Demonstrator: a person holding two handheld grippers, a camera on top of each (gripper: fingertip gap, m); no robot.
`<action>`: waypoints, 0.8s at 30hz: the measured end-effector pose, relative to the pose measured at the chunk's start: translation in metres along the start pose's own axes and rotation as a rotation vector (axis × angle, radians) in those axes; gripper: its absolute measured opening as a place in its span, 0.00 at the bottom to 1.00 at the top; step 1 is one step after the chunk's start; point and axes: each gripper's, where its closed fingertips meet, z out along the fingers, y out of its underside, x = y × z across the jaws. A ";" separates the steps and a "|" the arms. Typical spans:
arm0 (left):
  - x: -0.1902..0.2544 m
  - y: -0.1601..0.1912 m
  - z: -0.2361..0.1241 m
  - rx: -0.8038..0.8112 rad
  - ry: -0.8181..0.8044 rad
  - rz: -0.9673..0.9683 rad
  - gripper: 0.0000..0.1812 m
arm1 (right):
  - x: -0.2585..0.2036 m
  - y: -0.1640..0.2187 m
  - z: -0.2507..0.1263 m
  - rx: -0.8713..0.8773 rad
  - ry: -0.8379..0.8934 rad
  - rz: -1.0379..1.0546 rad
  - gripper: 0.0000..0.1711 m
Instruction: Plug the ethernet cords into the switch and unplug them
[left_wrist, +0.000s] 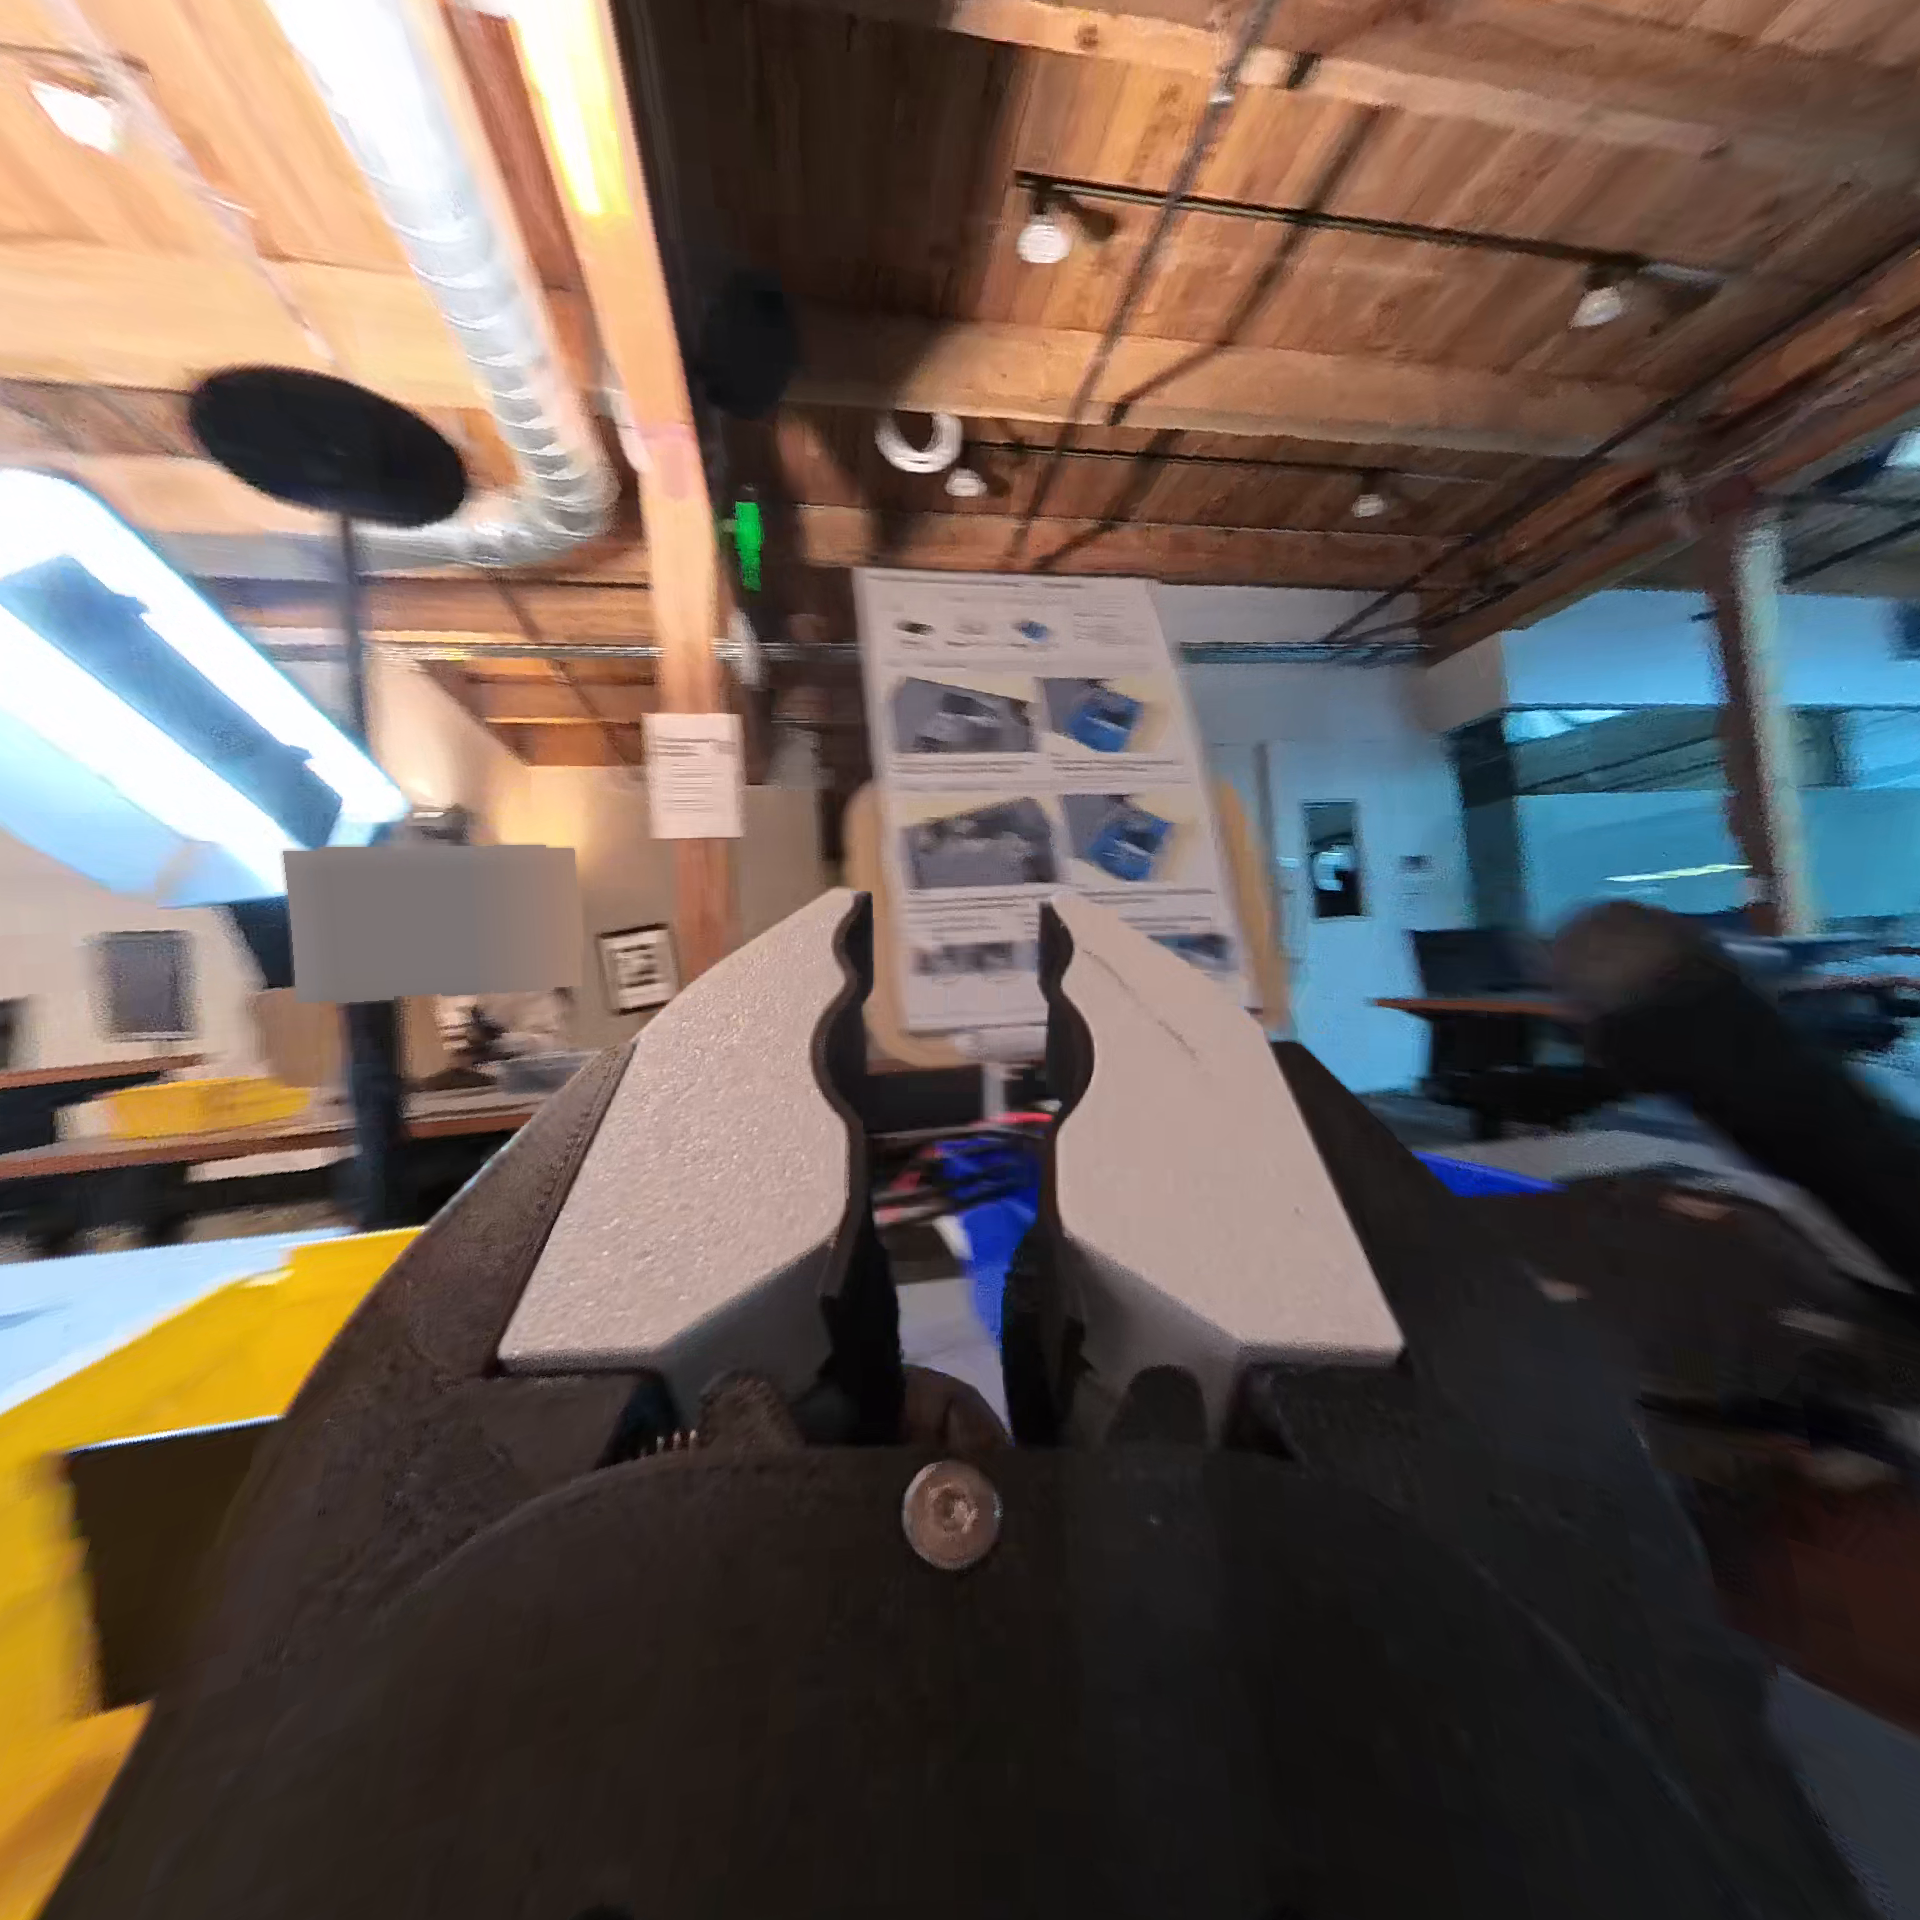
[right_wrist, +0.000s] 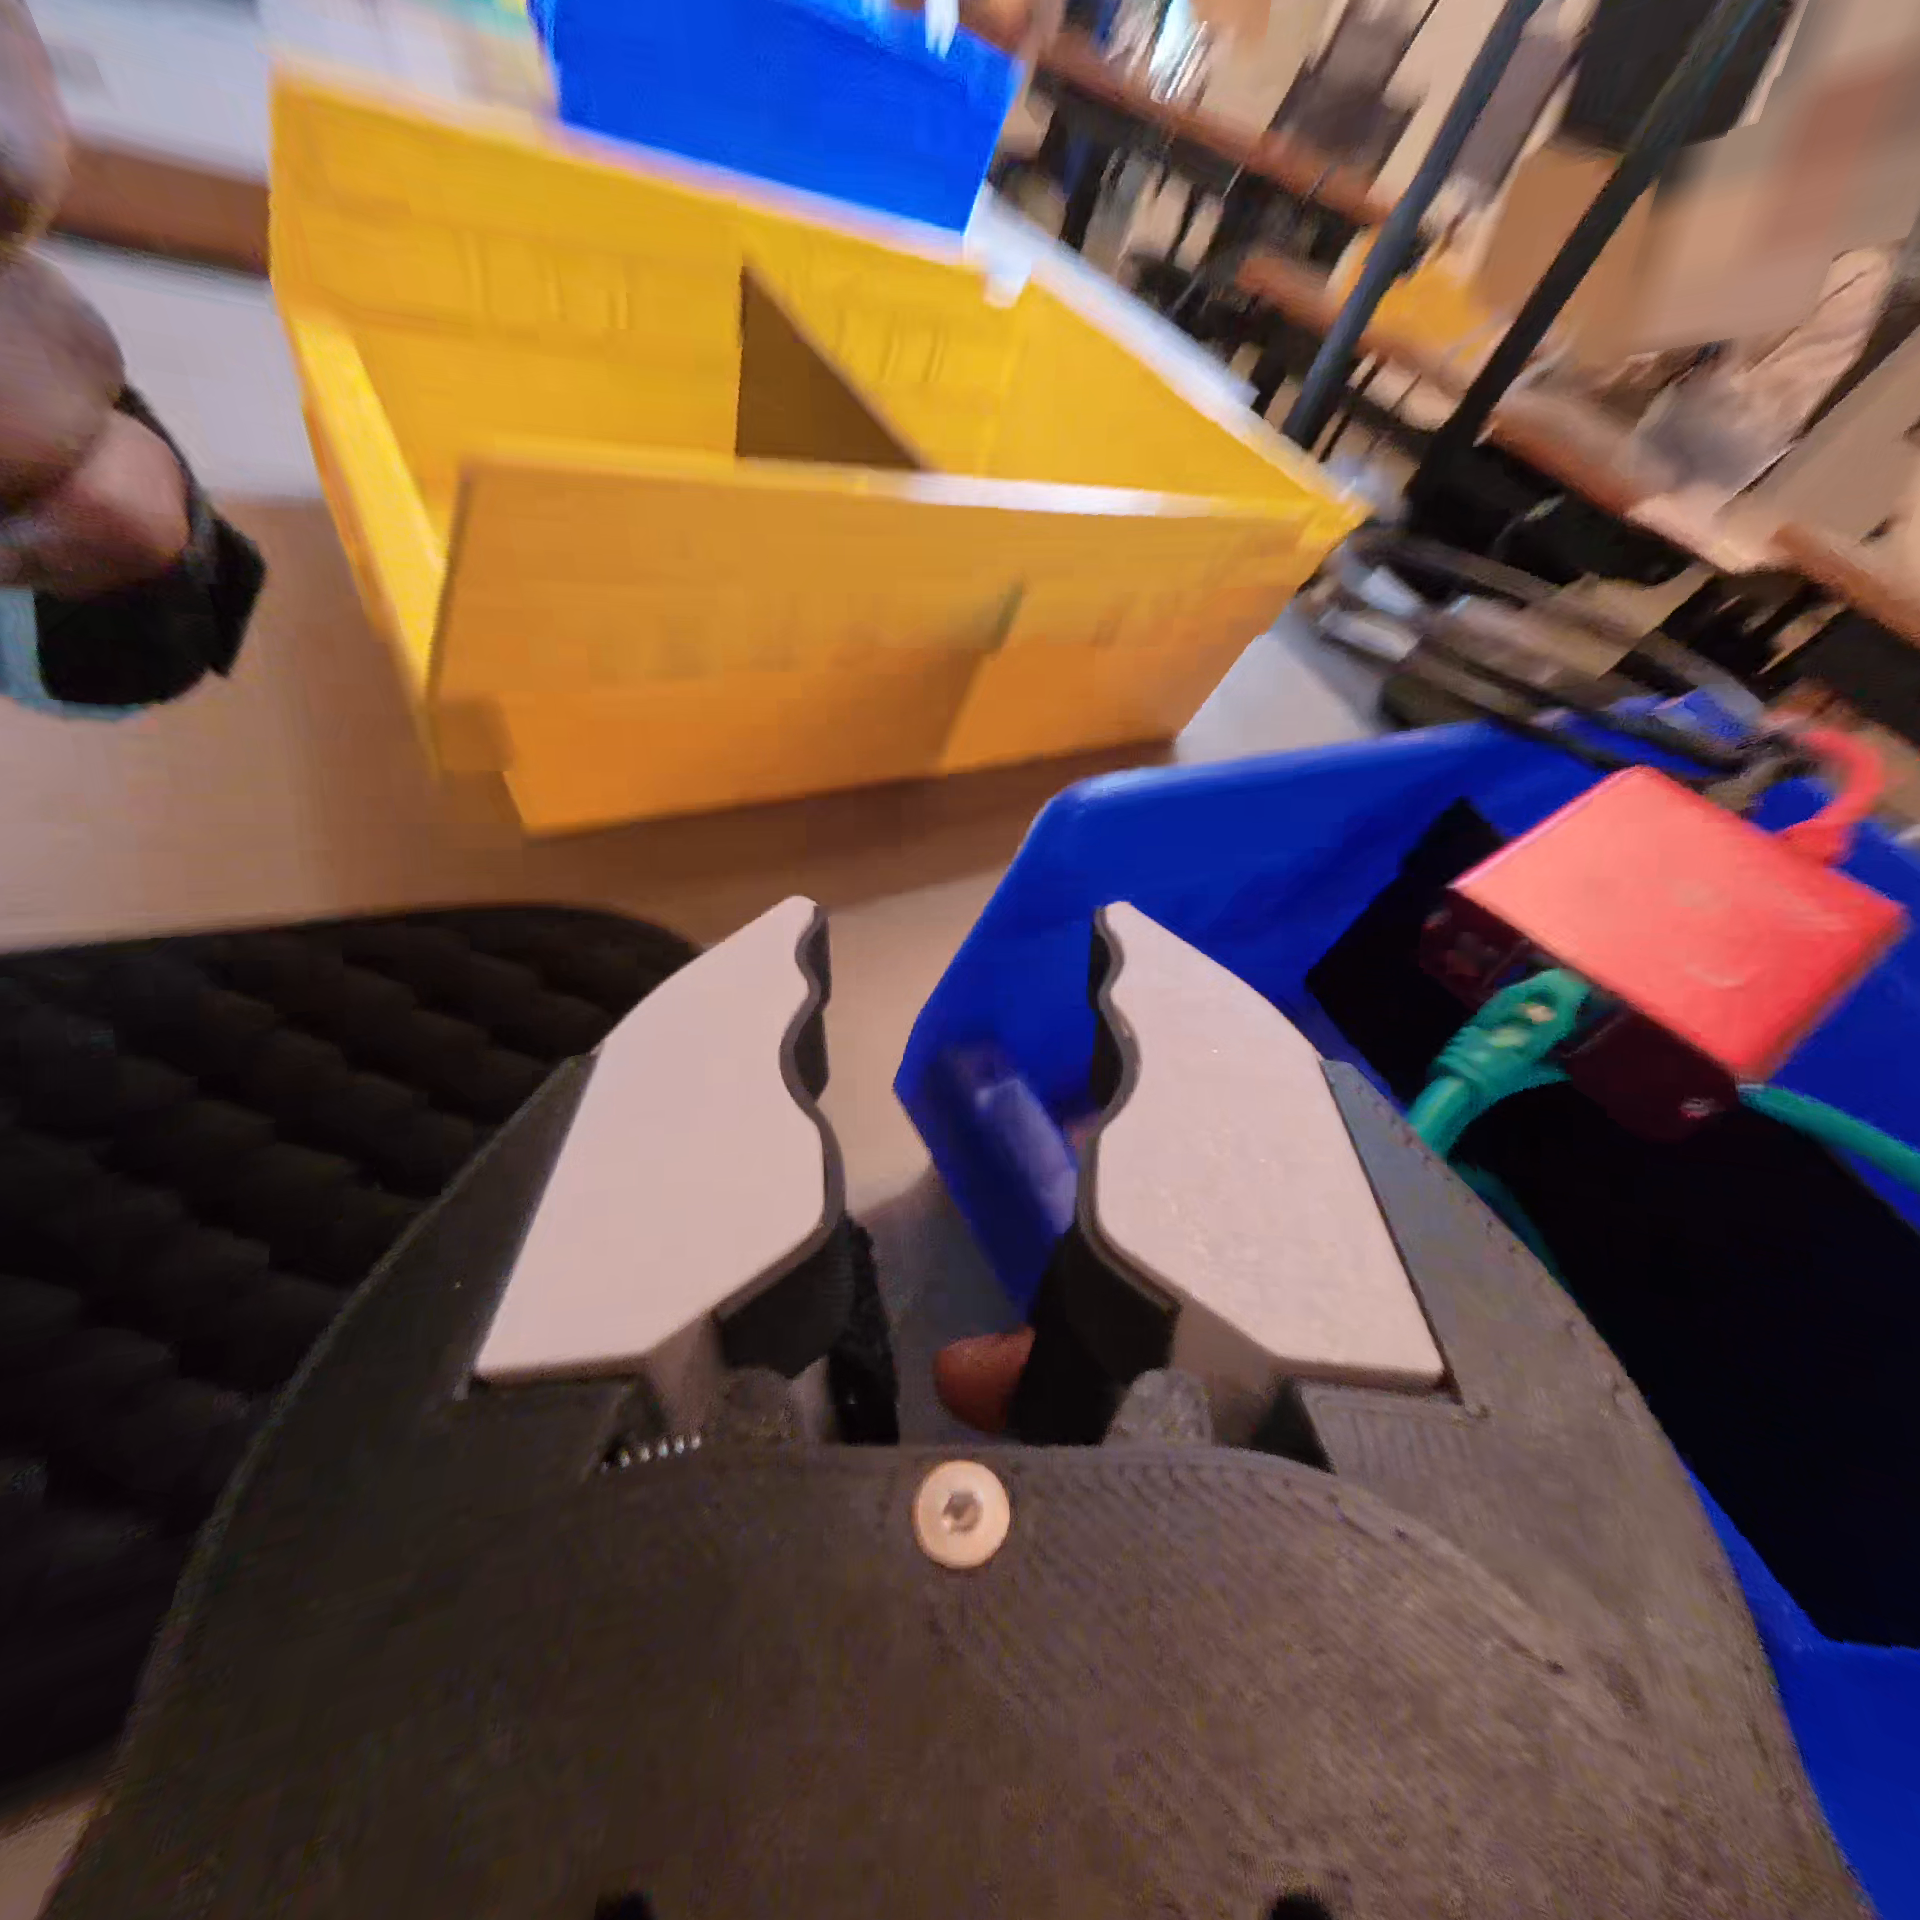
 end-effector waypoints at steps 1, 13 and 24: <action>-0.025 -0.009 -0.003 -0.004 -0.068 0.017 0.17 | 0.004 -0.011 -0.006 0.063 0.041 0.011 0.28; -0.217 0.095 -0.094 -0.660 -0.468 -0.094 0.38 | -0.075 -0.051 0.021 0.143 -0.088 -0.002 0.33; -0.195 0.098 -0.089 -0.719 -0.340 -0.015 0.23 | -0.060 -0.029 0.032 0.020 -0.032 0.102 0.28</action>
